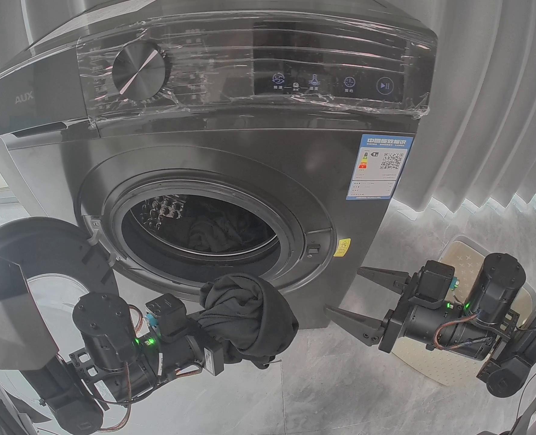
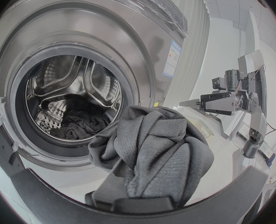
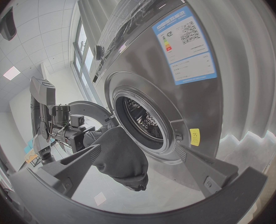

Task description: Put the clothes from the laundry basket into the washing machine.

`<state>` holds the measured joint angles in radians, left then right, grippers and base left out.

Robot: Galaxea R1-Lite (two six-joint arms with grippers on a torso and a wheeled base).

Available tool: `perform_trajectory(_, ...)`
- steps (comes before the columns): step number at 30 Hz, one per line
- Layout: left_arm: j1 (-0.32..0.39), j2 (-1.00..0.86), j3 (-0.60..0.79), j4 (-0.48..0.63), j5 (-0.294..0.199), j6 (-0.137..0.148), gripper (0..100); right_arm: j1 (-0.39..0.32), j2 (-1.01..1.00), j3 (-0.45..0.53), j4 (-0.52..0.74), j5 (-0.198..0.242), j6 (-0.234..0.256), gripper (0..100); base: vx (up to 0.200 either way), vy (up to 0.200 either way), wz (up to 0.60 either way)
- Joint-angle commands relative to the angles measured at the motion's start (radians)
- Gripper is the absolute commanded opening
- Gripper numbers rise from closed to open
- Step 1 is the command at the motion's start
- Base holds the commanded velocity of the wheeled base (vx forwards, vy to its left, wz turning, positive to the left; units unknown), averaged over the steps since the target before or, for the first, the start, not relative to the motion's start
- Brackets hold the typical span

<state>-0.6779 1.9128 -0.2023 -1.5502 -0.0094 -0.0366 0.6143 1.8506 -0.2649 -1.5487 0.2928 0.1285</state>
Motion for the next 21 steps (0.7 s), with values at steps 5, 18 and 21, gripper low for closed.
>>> perform_trajectory(5,-0.002,0.012,0.001,-0.001,0.0,0.0,0,-0.001,0.009,0.001,-0.001,0.002,0.0,100,0.0,0.0,0.0)
perform_trajectory(18,-0.002,0.022,0.0,-0.001,0.0,0.0,0,-0.004,0.009,0.003,-0.001,0.002,-0.001,100,0.0,0.123,0.0)
perform_trajectory(21,0.0,0.017,0.0,-0.001,0.0,0.0,0,-0.004,0.009,0.001,-0.001,0.002,-0.001,100,0.0,0.067,0.0)
